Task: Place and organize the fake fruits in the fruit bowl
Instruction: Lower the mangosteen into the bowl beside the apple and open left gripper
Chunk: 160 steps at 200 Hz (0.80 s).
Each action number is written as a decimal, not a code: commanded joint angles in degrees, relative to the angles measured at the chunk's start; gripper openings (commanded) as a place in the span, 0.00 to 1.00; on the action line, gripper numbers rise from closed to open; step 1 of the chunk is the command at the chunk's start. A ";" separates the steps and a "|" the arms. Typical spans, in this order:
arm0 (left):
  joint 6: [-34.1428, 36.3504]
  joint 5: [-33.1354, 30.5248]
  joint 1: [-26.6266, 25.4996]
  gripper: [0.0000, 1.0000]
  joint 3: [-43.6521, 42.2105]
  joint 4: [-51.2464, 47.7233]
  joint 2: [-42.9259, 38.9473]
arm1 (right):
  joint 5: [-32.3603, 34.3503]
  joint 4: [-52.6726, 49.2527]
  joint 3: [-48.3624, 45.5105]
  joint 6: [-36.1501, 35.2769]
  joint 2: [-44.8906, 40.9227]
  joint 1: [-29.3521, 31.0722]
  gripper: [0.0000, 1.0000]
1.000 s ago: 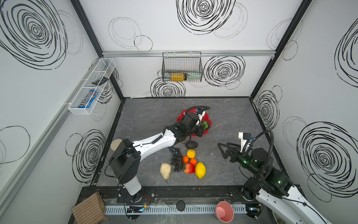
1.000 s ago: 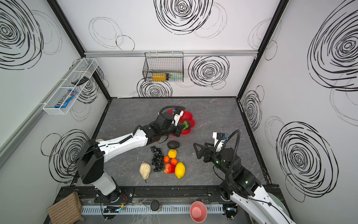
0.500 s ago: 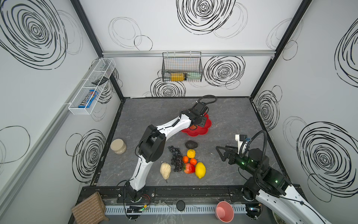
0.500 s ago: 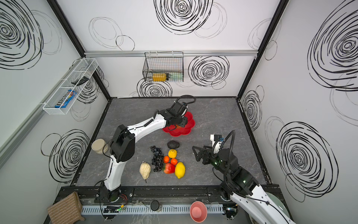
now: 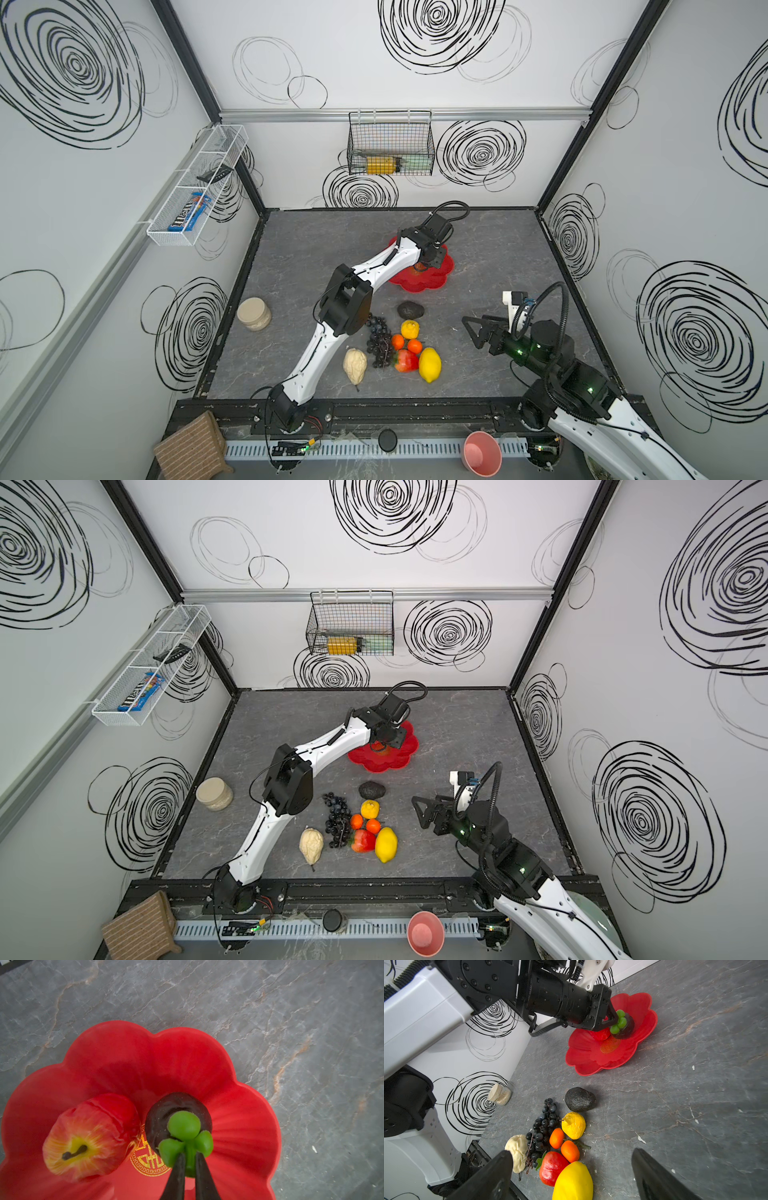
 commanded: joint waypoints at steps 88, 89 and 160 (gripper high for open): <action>-1.81 1.56 1.92 0.20 6.93 -2.04 4.90 | -0.71 1.04 -1.75 1.66 -0.14 -0.32 0.94; -1.86 1.61 1.97 0.20 6.99 -1.99 4.91 | -0.70 1.02 -1.70 1.66 -0.12 -0.37 0.94; -2.53 2.09 2.37 0.35 7.67 -1.33 4.23 | -1.41 1.80 -2.62 2.26 -0.35 -0.32 0.94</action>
